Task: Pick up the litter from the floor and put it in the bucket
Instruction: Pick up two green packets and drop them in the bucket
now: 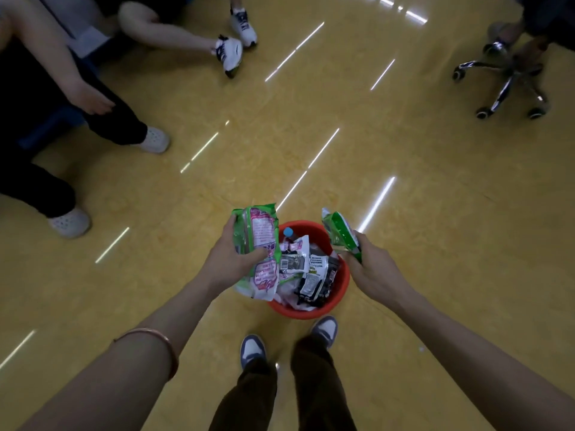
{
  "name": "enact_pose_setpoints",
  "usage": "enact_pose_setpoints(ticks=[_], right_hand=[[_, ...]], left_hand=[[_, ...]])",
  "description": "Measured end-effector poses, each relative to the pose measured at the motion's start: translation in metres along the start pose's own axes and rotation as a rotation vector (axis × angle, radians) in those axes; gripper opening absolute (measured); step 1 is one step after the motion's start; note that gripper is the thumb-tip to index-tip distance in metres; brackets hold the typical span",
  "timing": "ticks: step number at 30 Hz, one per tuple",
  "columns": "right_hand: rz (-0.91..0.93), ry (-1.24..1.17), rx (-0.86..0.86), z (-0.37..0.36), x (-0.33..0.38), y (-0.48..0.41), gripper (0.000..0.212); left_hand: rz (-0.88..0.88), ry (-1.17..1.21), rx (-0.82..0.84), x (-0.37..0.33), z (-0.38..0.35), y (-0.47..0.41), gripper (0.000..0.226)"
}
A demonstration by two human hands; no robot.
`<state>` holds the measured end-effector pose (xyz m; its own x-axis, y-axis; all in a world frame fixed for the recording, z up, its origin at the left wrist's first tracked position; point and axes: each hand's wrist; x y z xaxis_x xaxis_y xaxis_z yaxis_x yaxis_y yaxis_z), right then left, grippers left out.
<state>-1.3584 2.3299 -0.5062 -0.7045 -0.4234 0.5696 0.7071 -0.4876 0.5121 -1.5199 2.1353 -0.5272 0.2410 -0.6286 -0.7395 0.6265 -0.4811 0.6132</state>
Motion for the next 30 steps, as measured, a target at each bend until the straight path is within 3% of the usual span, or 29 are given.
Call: enact_pose_setpoints(ticks=[10, 13, 19, 24, 30], right_hand=[[0.069, 0.078, 0.132, -0.024, -0.060, -0.084, 0.047], [0.059, 0.164, 0.171, -0.042, -0.088, -0.109, 0.049], [0.056, 0.276, 0.155, -0.090, -0.127, -0.167, 0.051], [0.070, 0.400, 0.217, -0.132, -0.154, -0.207, 0.053], [0.018, 0.460, 0.236, -0.172, -0.192, -0.232, 0.061]], left_hand=[[0.199, 0.076, -0.042, 0.042, -0.054, -0.088, 0.092], [0.274, 0.046, 0.038, 0.069, -0.076, -0.119, 0.106], [0.251, -0.133, 0.111, 0.107, -0.102, -0.176, 0.105], [0.216, -0.312, 0.124, 0.138, -0.114, -0.215, 0.125], [0.209, -0.421, 0.114, 0.174, -0.137, -0.236, 0.111]])
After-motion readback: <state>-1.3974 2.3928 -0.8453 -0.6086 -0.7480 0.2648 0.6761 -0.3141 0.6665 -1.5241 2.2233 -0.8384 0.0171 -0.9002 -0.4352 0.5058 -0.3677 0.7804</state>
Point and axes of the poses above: each hand's wrist, its own y-axis away from the middle knuckle, its own z-axis out of the back of the hand, x = y × z
